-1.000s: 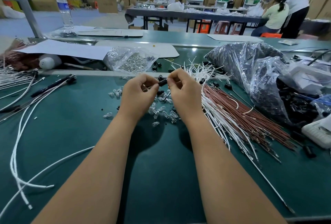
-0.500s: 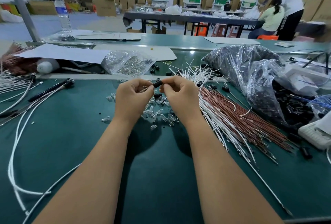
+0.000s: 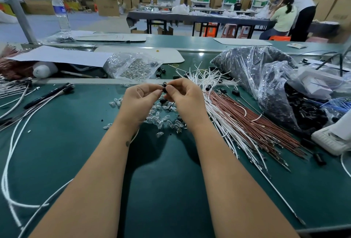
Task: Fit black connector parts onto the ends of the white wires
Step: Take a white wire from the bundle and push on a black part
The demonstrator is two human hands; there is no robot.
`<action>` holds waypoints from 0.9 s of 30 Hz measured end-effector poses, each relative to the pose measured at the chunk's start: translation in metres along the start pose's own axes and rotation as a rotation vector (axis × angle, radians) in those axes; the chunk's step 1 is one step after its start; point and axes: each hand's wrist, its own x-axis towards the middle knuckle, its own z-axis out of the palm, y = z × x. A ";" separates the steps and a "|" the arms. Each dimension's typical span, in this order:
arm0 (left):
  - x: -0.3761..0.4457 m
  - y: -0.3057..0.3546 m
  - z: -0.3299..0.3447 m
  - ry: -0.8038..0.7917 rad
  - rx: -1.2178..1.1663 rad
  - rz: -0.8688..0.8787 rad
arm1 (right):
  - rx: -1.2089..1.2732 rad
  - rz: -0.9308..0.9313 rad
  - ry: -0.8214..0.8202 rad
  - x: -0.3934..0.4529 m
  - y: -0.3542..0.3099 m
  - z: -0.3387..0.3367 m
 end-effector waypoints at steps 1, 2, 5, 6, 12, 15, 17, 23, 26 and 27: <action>0.000 0.000 0.000 0.000 -0.005 -0.003 | 0.006 0.008 -0.006 0.000 0.000 0.000; 0.000 0.000 0.000 0.005 -0.009 -0.006 | 0.014 0.015 -0.013 0.000 0.000 0.000; 0.000 -0.001 0.000 0.051 0.024 0.017 | 0.103 0.070 -0.017 0.001 0.000 0.000; 0.000 -0.001 0.000 0.072 0.047 0.030 | 0.140 0.089 -0.009 0.001 0.000 0.000; 0.001 -0.004 -0.003 0.146 0.157 0.064 | 0.208 0.138 0.011 -0.001 0.002 0.007; 0.002 -0.005 -0.001 0.140 0.239 0.090 | 0.210 0.128 0.023 -0.002 0.002 0.009; 0.003 -0.008 -0.002 0.139 0.277 0.106 | 0.215 0.123 0.032 -0.002 0.003 0.009; 0.002 -0.008 -0.004 0.166 0.348 0.180 | 0.253 0.115 0.042 -0.001 0.005 0.008; 0.001 -0.010 0.000 0.166 0.416 0.186 | 0.299 0.139 0.024 -0.002 0.006 0.009; 0.001 -0.010 0.001 0.172 0.429 0.184 | 0.318 0.151 0.018 -0.003 0.006 0.010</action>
